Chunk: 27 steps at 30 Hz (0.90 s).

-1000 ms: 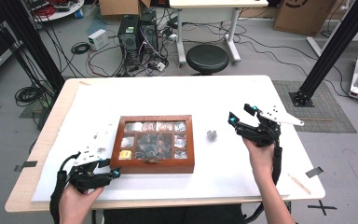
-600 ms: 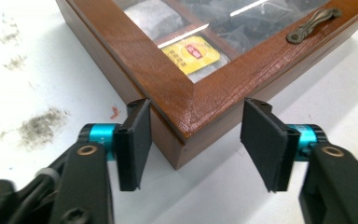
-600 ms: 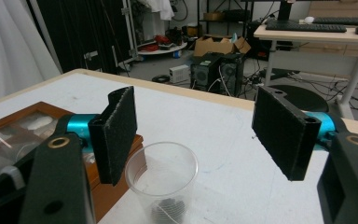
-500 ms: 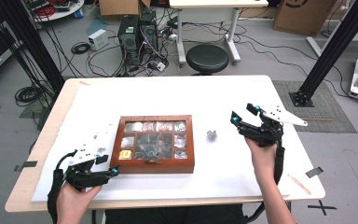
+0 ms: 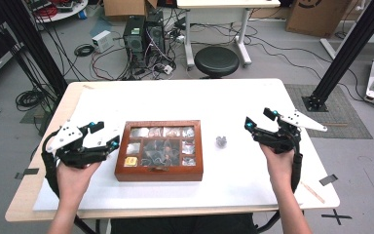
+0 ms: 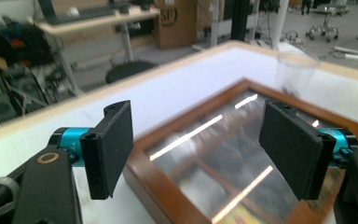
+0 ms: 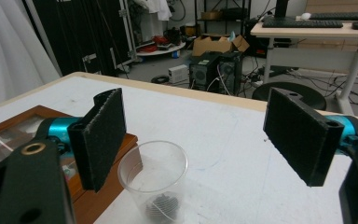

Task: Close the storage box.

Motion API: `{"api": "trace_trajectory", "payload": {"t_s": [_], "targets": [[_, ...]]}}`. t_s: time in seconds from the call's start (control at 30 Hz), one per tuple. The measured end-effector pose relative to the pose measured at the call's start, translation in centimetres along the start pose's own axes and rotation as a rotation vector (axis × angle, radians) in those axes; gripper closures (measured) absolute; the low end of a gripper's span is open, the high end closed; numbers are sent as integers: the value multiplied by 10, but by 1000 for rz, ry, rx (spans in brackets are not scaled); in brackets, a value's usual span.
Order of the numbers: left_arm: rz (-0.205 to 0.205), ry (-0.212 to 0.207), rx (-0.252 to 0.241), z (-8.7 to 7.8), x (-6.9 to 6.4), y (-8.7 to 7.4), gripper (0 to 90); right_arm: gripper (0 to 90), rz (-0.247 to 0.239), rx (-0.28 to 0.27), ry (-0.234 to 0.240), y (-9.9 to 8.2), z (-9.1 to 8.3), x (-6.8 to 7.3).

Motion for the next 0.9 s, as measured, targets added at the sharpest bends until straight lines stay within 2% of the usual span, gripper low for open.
{"api": "trace_trajectory", "payload": {"t_s": [0.1,0.17,0.3,0.47,0.6,0.9], "targets": [[-8,6,-22,2,3,12,246,211,6,4,3,0,-1,-1],[1,10,-45,2,1,16,245,211,8,6,6,-1,0,-1],[17,15,-41,2,-3,13,245,211,3,10,2,-2,0,0],[10,6,-46,1,-4,13,245,211,2,9,5,-2,0,2],[27,2,-57,-2,-7,16,246,211,-5,6,7,0,1,3],[30,-5,-59,-2,-7,15,246,211,-2,14,12,-3,1,1]]}}
Point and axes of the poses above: each handheld gripper's, and its own axes: z roughly forward along the jaws, y roughly out of its top, x roughly to its left, the point moved 7 cm from there along z, roughly forward along the jaws, and after that the axes turned 11 degrees about x, right-handed, at the moved point
